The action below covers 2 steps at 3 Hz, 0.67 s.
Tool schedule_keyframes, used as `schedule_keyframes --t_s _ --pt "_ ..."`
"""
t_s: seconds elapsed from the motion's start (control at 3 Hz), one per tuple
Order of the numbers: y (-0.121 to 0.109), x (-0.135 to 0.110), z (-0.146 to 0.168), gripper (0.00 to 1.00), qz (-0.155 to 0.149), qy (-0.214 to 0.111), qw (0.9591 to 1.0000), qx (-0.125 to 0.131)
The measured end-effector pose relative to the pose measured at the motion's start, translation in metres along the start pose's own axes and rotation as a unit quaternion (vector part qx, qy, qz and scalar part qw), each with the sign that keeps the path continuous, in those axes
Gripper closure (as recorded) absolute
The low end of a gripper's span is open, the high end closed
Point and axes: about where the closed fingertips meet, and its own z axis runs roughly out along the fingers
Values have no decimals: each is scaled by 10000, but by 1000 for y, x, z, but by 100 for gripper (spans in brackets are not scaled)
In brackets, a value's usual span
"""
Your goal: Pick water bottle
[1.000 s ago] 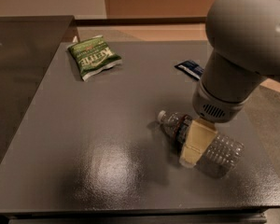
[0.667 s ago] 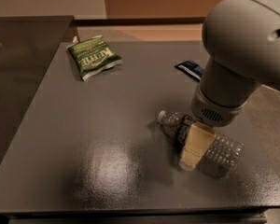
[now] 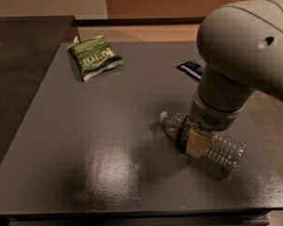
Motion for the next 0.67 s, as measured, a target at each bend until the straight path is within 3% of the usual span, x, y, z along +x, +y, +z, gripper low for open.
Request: schedule_keyframes --t_s 0.67 --pt "0 -6 -19 88 -166 -30 9998 92"
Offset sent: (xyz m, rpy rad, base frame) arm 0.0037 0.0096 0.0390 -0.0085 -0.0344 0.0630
